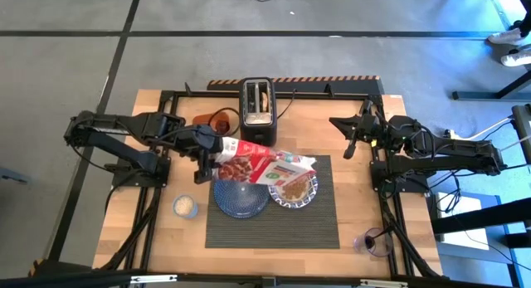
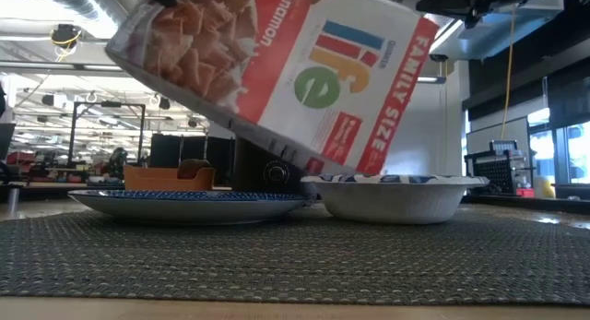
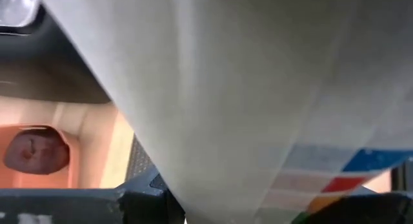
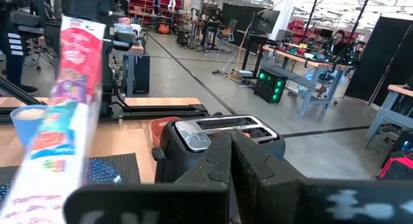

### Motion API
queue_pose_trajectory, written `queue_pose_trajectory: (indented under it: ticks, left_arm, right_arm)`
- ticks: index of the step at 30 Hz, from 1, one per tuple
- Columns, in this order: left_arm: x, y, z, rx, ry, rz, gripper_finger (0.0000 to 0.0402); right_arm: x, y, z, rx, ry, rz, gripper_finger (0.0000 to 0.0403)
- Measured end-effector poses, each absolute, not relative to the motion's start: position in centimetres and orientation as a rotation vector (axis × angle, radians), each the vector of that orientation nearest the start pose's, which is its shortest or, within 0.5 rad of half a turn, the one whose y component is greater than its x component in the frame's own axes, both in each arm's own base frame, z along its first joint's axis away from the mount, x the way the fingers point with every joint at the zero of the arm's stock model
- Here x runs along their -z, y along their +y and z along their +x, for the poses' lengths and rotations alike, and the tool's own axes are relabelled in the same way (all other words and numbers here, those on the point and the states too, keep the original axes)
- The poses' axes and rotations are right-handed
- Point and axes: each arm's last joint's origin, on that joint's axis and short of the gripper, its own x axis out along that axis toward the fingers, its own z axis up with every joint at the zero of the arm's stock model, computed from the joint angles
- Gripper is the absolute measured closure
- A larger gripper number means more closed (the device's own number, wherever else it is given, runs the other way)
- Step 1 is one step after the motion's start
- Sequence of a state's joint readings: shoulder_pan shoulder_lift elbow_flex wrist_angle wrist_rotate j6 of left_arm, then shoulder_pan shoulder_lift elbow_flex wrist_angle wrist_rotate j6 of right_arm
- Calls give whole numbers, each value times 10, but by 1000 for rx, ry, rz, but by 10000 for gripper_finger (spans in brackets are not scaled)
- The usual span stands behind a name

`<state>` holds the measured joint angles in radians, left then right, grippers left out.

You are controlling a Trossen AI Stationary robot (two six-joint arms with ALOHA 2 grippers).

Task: Arrange a breakfast setting
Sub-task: Pour the cereal into the blue patterned bowl from the cereal box

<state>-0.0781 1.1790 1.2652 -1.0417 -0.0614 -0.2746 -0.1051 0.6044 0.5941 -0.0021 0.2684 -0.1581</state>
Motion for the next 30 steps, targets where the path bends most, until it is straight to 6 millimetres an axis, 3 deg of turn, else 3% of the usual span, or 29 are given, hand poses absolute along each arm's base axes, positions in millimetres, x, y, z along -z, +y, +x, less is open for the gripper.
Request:
queue_pose_trajectory:
  ticks: [30]
  left_arm:
    - [-353, -13, 211, -136, 917, -186, 235]
  right_arm:
    - [-310, -23, 142, 372, 42, -157, 403]
